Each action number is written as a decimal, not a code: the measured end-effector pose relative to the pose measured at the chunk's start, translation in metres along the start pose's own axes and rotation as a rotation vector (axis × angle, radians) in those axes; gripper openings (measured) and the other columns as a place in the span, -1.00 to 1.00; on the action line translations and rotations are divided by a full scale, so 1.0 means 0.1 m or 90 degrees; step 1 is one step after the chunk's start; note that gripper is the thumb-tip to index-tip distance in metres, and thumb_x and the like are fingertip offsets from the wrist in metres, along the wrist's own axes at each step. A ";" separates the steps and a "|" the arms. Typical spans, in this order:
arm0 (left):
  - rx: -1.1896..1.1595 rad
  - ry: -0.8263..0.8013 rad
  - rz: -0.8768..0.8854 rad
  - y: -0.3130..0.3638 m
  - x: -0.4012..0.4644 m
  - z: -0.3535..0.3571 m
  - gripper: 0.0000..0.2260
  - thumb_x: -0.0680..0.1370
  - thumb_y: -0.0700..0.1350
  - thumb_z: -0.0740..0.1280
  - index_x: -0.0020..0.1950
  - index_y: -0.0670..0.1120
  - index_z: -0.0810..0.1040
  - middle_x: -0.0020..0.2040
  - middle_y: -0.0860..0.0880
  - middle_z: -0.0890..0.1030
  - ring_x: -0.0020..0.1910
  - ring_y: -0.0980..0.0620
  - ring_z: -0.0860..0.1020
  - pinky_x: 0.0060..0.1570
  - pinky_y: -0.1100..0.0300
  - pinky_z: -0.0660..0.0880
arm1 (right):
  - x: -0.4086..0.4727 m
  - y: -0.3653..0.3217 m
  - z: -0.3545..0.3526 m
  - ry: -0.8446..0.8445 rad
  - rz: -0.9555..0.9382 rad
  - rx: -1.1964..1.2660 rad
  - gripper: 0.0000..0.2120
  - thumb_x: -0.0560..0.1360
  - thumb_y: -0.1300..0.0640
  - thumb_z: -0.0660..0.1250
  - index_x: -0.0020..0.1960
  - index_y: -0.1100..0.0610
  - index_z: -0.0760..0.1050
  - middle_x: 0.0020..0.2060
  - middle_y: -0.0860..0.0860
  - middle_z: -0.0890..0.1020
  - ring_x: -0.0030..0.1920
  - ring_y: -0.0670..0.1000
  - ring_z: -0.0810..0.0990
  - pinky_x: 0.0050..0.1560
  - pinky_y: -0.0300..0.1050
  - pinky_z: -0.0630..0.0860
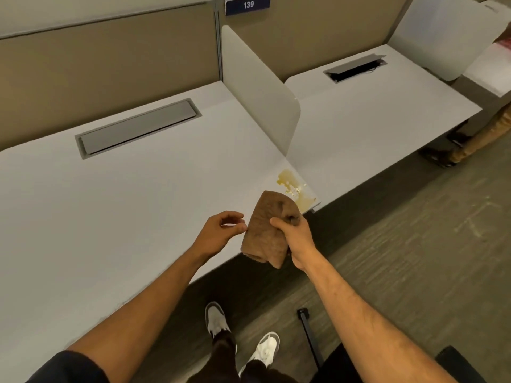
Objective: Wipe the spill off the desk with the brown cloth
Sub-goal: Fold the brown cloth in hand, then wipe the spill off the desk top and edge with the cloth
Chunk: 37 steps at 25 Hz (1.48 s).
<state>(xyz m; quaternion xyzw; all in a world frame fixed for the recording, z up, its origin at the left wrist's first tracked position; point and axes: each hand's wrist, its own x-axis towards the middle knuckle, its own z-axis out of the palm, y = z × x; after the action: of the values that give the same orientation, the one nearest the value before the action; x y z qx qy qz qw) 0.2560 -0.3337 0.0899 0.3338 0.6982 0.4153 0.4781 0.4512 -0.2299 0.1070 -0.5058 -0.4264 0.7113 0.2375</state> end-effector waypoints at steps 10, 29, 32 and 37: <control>0.617 -0.068 0.131 -0.99 0.74 0.22 -0.26 0.68 0.22 0.20 0.73 0.00 -0.07 0.73 -0.05 -0.09 0.71 -0.08 -0.09 0.64 -0.10 -0.09 | 0.43 0.66 -0.52 0.067 -0.015 -0.170 -0.59 0.45 0.15 0.52 0.24 -0.08 0.54 0.11 -0.02 0.67 0.16 -0.01 0.64 0.19 0.14 0.62; 0.703 -0.027 0.249 -1.87 1.11 0.15 -0.26 0.67 0.38 -0.04 0.73 0.03 -0.15 0.74 0.03 -0.15 0.71 0.01 -0.15 0.64 -0.16 -0.09 | 1.04 1.12 0.45 0.049 -0.269 -0.933 -0.48 0.48 0.20 0.43 0.40 0.12 0.39 0.18 0.07 0.60 -0.08 0.11 0.65 -0.27 -0.05 0.46; 0.706 -0.025 0.246 -1.87 1.09 0.15 -0.26 0.67 0.38 -0.05 0.73 0.02 -0.12 0.74 0.02 -0.13 0.71 0.01 -0.15 0.64 -0.15 -0.08 | 0.95 1.09 0.43 -0.034 -0.223 -0.858 -0.64 0.50 0.16 0.39 0.28 0.04 0.47 0.07 0.01 0.63 -0.08 0.09 0.66 -0.19 -0.01 0.54; 0.725 -0.035 0.229 -1.85 1.10 0.14 -0.24 0.64 0.38 -0.05 0.72 0.05 -0.19 0.73 0.02 -0.18 0.71 -0.01 -0.18 0.64 -0.20 -0.06 | 1.03 0.70 0.17 0.081 -0.216 -0.657 -0.90 0.52 0.05 0.35 0.01 -0.04 0.48 -0.19 -0.16 0.58 -0.22 -0.10 0.58 -0.17 -0.01 0.56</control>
<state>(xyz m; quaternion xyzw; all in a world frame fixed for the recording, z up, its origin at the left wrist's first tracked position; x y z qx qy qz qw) 0.2213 -0.3149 -0.1224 0.6611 0.7310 0.0409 0.1640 0.4036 -0.1931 -0.0033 -0.5225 -0.7808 0.3292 0.0951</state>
